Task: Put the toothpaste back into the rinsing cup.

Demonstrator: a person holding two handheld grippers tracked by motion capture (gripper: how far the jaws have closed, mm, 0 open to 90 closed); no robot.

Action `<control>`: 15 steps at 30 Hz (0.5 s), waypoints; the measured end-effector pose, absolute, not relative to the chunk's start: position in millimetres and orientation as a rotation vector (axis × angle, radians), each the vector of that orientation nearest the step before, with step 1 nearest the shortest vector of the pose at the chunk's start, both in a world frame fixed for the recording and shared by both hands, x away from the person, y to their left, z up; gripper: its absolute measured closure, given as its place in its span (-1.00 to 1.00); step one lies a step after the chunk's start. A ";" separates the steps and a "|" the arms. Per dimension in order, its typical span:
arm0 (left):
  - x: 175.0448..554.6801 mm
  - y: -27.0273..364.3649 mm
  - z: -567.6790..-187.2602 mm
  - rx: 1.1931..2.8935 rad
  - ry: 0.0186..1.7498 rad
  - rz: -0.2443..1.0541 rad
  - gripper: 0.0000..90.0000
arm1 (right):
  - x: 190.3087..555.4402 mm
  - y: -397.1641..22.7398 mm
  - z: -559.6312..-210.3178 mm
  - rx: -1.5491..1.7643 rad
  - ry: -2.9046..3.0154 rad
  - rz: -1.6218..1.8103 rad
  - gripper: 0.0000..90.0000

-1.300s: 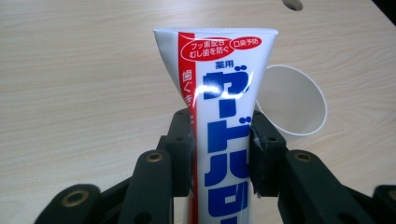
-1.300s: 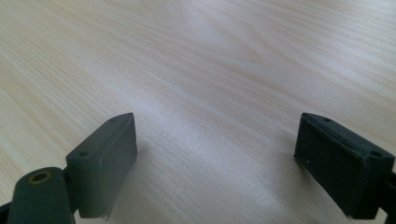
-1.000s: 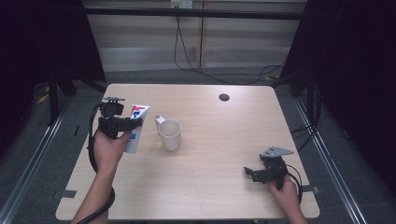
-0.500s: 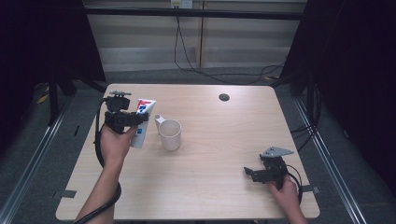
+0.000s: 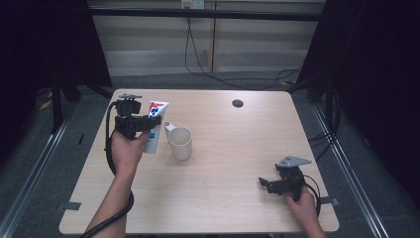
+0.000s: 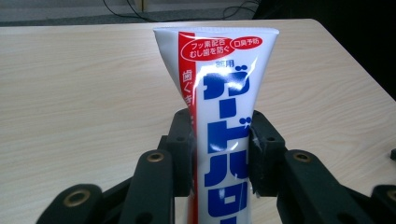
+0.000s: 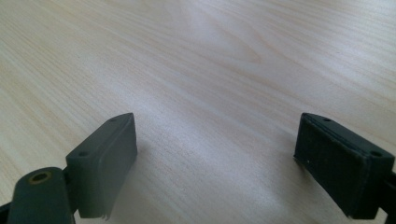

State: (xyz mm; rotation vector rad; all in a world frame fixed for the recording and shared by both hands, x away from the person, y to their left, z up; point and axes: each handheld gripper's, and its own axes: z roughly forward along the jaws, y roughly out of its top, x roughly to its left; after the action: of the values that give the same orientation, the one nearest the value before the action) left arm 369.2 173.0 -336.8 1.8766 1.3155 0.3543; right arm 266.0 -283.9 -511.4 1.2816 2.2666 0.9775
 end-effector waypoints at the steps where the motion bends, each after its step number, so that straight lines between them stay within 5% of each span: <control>1: 369.6 172.6 -336.5 1.881 1.312 0.353 0.49 | 266.1 -284.0 -511.5 1.278 2.266 0.978 -0.72; 15: 375.8 156.1 -330.1 1.869 1.285 0.371 0.49 | 266.2 -284.0 -511.5 1.277 2.266 0.979 -0.72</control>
State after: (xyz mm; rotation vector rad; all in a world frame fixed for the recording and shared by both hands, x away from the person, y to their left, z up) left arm 375.8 156.1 -330.1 1.8686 1.2851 0.3707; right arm 266.2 -284.0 -511.5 1.2769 2.2665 0.9790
